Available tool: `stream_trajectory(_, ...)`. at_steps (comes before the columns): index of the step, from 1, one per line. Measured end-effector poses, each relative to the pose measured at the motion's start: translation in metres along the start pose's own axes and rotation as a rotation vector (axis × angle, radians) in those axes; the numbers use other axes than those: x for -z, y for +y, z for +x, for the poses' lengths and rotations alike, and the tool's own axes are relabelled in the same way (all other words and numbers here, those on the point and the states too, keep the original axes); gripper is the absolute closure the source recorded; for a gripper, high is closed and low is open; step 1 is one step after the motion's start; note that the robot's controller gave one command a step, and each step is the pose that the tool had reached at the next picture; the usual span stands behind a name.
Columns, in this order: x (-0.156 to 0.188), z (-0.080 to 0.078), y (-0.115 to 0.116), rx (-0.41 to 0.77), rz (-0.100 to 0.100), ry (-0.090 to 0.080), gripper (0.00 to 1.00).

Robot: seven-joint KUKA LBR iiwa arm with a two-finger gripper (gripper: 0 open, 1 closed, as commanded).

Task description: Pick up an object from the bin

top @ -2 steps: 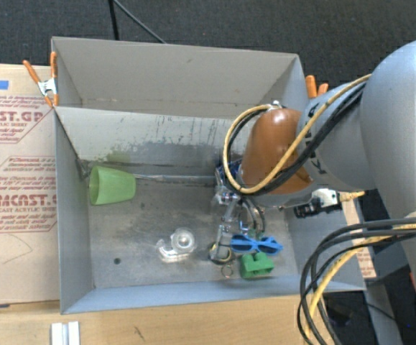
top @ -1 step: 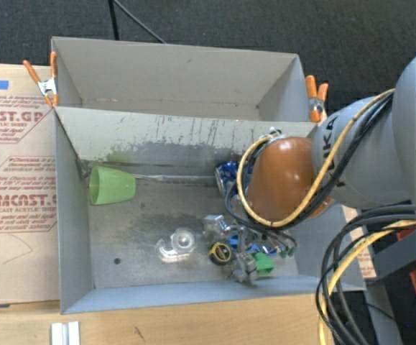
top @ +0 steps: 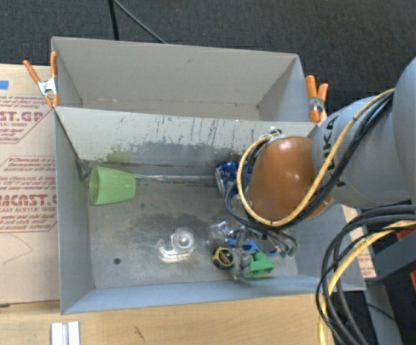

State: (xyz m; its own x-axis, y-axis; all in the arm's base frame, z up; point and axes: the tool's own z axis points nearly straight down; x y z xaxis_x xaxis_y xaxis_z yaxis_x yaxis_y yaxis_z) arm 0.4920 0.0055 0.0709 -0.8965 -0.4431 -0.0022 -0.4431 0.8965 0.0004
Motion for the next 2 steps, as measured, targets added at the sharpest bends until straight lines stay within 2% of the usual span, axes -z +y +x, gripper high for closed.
stream_trajectory(1,0.125,0.005,-0.075,-0.020,0.007,-0.006,1.00)
stream_trajectory(2,-0.002,0.003,-0.115,-0.126,-0.002,-0.001,1.00)
